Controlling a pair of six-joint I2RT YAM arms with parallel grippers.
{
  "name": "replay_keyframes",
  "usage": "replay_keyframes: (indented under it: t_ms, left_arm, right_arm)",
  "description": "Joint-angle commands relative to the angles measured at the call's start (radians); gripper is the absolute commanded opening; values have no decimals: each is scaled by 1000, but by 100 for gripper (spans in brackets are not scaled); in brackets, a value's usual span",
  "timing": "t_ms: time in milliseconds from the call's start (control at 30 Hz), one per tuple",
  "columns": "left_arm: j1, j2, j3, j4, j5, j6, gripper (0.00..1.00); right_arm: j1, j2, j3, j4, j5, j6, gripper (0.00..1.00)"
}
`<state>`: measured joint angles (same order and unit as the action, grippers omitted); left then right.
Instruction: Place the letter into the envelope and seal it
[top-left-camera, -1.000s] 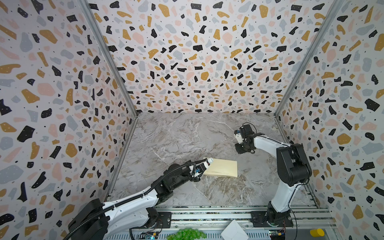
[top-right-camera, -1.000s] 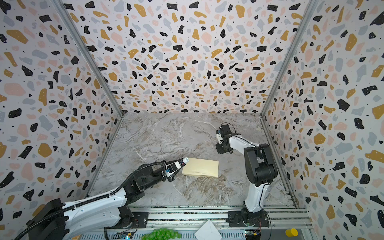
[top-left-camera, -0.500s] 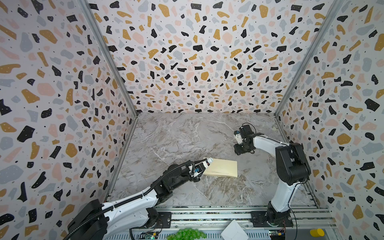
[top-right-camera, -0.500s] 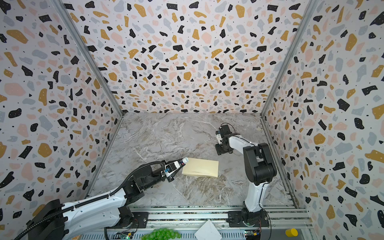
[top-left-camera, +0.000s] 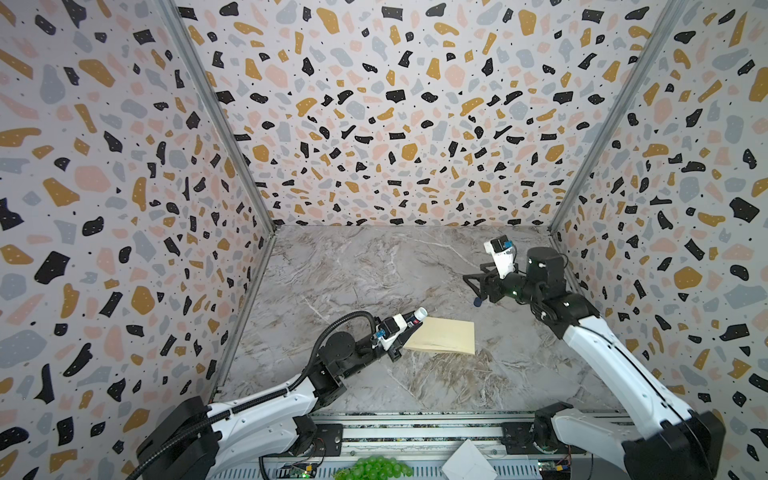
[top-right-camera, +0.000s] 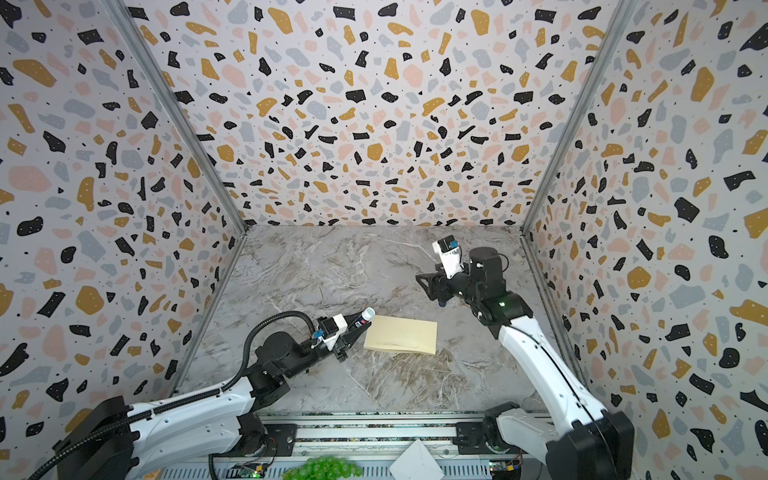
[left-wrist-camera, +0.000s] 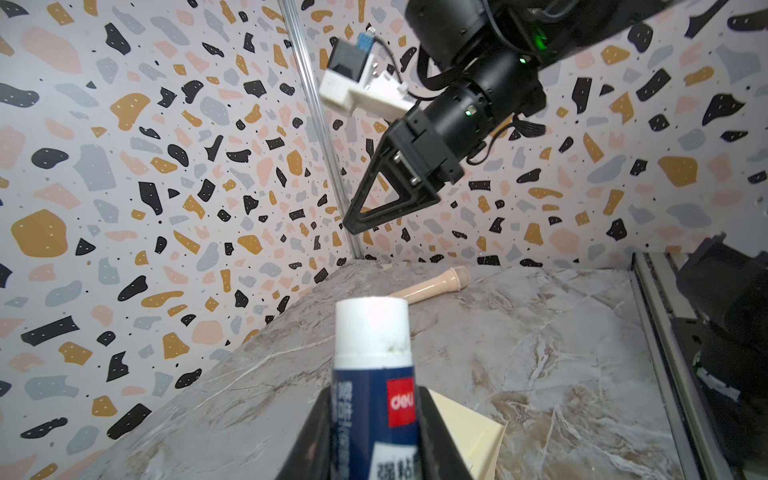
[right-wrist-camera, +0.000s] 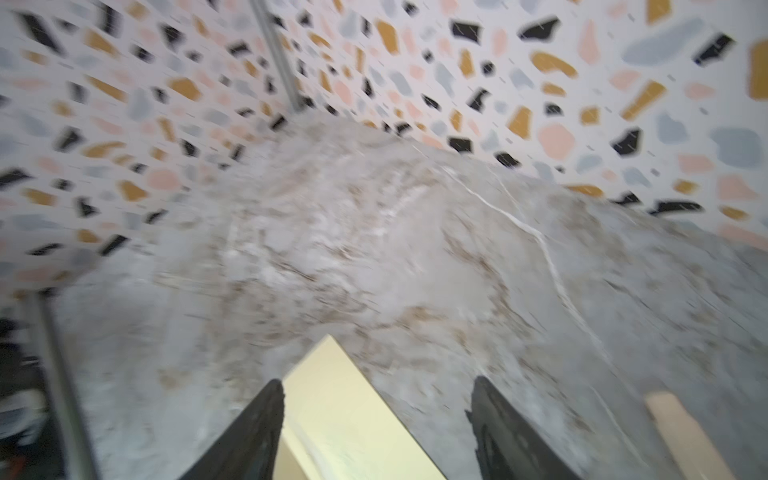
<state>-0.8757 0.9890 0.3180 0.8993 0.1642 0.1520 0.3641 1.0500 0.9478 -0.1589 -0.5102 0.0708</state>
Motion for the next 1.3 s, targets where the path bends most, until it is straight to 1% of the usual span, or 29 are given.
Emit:
replay_keyframes:
  t_ms: [0,100,233,367,467,633,700,767,800,1000,1100,1200,1267]
  left_arm:
    - [2,17,-10,167,21,-84,0]
    - [2,32,0,176,31,-100,0]
    - [2,39,6,194,31,-105,0]
    - [2,52,15,187,28,-92,0]
    - [2,61,19,190,42,-91,0]
    - [3,70,17,195,52,-95,0]
    - [3,67,15,197,50,-98,0]
    - [2,60,15,197,49,-98,0]
    - [2,58,14,197,46,-95,0]
    - [2,40,7,193,37,-92,0]
    - [3,42,6,191,31,-86,0]
    - [3,45,9,190,28,-85,0]
    - [2,49,10,189,25,-83,0]
  right_arm:
    - [81,-69,-78,201,-207,133,77]
    - [193,-89,-88,255,-172,171,81]
    - [321,-54,-59,206,-93,141,84]
    - [383,-24,-55,219,-85,125,84]
    - [396,-3,-60,243,-86,128,84]
    - [400,21,-70,309,-120,160,74]
    - [401,32,-68,311,-127,162,69]
    - [403,46,-62,306,-137,162,61]
    - [404,49,-61,304,-142,161,59]
    - [406,48,-79,301,-125,162,58]
    - [406,47,-84,308,-128,168,45]
    - [406,59,-81,313,-157,176,37]
    - [406,65,-80,317,-173,178,30]
